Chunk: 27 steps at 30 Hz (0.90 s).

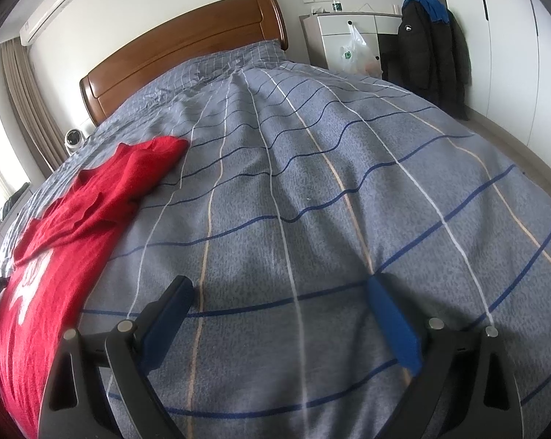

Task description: Fold small clothes

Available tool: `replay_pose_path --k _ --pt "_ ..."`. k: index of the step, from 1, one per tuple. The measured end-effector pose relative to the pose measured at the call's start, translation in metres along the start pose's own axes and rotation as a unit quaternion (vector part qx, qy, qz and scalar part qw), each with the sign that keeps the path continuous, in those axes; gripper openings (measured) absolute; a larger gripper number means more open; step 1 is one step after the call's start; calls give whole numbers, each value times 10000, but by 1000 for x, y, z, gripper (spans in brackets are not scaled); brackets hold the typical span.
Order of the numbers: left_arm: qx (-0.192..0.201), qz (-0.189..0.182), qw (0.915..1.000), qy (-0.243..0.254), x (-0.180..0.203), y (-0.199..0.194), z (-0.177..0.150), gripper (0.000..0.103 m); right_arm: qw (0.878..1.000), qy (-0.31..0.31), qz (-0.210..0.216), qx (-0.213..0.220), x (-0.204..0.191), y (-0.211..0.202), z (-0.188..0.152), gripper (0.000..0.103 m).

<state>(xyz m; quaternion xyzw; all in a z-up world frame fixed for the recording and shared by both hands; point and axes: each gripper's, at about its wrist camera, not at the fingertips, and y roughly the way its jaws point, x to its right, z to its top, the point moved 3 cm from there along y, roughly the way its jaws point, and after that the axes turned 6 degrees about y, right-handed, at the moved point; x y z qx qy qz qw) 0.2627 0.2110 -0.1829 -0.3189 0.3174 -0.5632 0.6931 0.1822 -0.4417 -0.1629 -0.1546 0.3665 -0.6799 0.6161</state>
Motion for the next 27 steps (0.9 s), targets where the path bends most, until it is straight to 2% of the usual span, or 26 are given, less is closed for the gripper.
replay_pose_path --k 27 --pt "2 2 10000 2 0 0 0 103 9996 -157 -245 -63 -5 6 0 95"
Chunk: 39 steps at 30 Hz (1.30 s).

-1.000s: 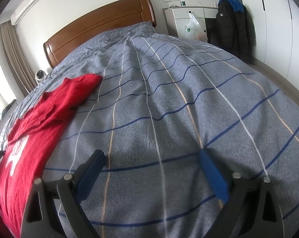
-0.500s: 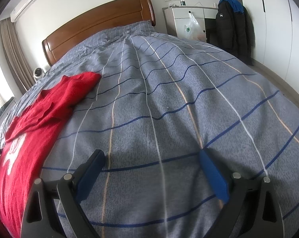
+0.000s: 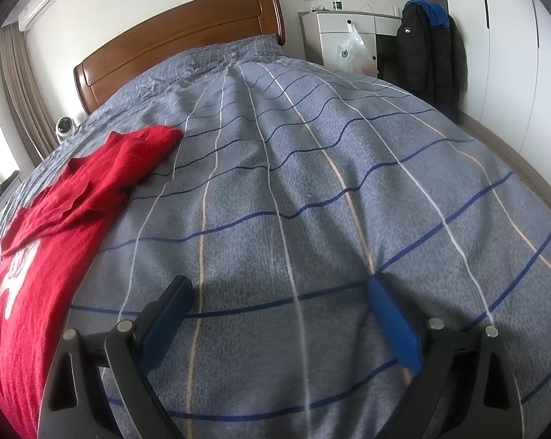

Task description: Fold small clothes

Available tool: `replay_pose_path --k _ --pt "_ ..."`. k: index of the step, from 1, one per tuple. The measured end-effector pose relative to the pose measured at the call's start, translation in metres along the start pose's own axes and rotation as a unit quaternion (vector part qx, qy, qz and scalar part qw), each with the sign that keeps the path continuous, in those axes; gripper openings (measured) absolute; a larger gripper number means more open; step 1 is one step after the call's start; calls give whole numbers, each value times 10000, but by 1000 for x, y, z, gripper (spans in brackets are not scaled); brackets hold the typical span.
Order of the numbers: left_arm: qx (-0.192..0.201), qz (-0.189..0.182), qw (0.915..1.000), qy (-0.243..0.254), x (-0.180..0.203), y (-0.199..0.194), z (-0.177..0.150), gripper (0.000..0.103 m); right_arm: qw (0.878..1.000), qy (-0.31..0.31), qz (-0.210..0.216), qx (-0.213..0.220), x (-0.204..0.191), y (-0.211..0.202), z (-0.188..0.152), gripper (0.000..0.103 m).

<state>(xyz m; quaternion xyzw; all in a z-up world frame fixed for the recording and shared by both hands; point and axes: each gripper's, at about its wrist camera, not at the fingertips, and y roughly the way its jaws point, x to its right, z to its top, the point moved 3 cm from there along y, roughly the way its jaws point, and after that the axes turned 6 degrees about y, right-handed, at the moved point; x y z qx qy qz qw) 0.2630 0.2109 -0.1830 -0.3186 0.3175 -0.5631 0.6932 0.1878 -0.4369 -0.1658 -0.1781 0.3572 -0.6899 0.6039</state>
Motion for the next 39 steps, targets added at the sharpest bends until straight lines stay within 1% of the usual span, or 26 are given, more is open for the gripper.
replay_pose_path --k 19,27,39 --pt "-1 1 10000 -2 0 0 0 103 9995 149 277 94 7 -8 0 95" --pt "0 3 10000 -1 0 0 0 103 9977 297 586 187 12 -13 -1 96" --pt "23 55 10000 7 0 -2 0 103 9976 300 594 186 12 -13 0 97"
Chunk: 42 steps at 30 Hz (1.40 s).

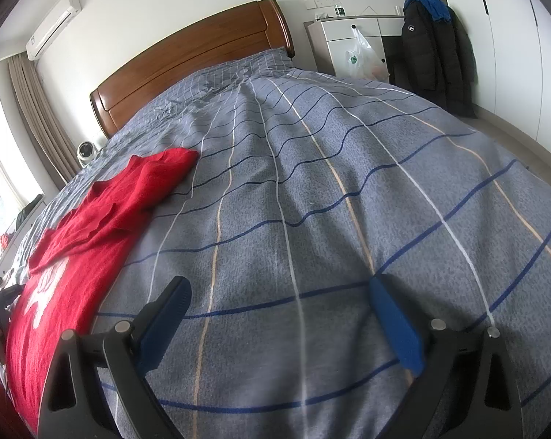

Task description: Fold small clothes

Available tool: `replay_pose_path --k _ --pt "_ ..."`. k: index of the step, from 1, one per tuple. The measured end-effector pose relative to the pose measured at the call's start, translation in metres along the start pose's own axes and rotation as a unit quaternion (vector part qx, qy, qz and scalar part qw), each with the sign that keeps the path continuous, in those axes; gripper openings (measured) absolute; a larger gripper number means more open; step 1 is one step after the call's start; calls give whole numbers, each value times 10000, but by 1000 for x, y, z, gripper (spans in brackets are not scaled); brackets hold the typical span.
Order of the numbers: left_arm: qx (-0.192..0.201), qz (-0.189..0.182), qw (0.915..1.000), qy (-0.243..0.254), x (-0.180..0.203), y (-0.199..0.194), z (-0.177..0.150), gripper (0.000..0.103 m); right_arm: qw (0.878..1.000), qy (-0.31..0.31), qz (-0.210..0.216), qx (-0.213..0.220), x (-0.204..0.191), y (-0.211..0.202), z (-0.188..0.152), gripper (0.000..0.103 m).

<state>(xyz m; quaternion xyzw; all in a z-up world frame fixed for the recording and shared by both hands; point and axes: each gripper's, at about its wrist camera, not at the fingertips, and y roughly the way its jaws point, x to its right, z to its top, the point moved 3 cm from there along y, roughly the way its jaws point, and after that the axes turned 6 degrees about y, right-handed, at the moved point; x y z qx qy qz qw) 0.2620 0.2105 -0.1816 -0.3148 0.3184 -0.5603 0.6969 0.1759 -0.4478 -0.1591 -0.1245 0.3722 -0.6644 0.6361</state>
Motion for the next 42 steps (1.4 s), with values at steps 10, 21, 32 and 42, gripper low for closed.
replay_pose_path --k 10,21,32,42 --pt "-308 -187 9991 -229 -5 -1 0 103 10000 6 8 1 0 0 0 97" --pt "181 -1248 9920 23 12 -98 -32 102 9986 -205 -152 -463 -10 7 4 102" --pt "-727 -2208 9686 881 70 -165 -155 102 9550 -433 1713 -2382 -121 -89 -76 99" --pt "-1328 -2586 9558 435 81 -153 -176 4 9400 242 1753 -2916 -119 -61 -134 39"
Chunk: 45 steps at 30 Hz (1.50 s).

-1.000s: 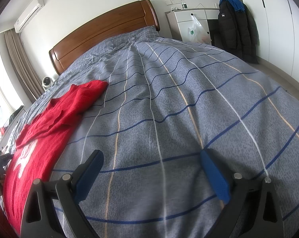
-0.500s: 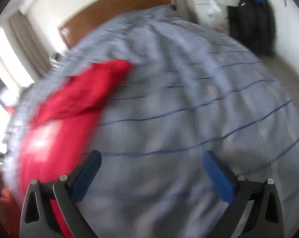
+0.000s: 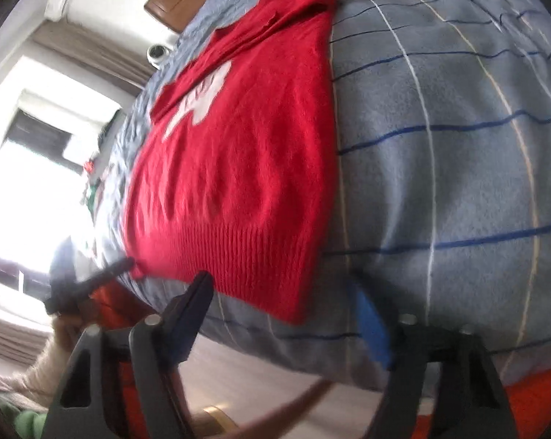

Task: Fold small clothes
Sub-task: 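Grasp the sweater hem with the left gripper while the right gripper grasps the hem too, then lift the hem with both grippers and fold it over toward the collar, release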

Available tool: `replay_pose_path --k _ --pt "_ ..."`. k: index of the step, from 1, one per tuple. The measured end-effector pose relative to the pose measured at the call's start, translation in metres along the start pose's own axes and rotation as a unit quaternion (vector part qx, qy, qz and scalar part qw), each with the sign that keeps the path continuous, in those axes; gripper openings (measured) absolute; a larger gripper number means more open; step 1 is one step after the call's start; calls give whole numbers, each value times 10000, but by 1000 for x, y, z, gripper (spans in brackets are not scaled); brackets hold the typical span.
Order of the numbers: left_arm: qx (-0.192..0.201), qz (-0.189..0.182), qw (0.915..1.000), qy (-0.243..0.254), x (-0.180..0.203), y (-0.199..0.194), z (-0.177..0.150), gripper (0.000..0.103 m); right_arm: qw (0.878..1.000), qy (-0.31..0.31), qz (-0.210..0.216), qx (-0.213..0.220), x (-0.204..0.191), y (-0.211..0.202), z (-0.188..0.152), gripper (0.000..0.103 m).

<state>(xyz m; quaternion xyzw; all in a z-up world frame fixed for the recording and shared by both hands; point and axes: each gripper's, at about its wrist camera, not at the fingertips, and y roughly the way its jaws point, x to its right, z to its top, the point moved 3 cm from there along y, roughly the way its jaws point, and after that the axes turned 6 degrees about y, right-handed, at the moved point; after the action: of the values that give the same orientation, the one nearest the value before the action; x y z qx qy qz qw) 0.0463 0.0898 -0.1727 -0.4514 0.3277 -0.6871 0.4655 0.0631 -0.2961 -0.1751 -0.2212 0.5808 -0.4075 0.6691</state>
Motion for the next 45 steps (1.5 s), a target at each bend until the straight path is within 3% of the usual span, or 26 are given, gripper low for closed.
replay_pose_path --k 1,11,30,34,38,40,45 --pt "-63 -136 9999 -46 0 0 -1 4 10000 -48 -56 -53 -1 3 2 4" --pt "173 -29 9995 262 5 -24 -20 1 9972 -622 -419 26 -23 -29 -13 4" --pt "-42 -149 9993 338 2 -49 -51 0 9979 -536 -355 -17 -21 -54 -44 3" --pt "126 -361 9992 128 -6 -61 -27 0 9994 -328 -118 46 -21 -55 -37 3" --pt "520 -502 9974 76 -11 -74 35 0 9983 -294 340 384 -29 -63 8 3" --pt "677 -491 9965 62 -13 -72 69 0 9956 -343 584 654 -38 -66 46 3" --pt "952 -200 9952 64 -20 -47 173 0 9879 -631 671 1252 -65 -54 146 3"
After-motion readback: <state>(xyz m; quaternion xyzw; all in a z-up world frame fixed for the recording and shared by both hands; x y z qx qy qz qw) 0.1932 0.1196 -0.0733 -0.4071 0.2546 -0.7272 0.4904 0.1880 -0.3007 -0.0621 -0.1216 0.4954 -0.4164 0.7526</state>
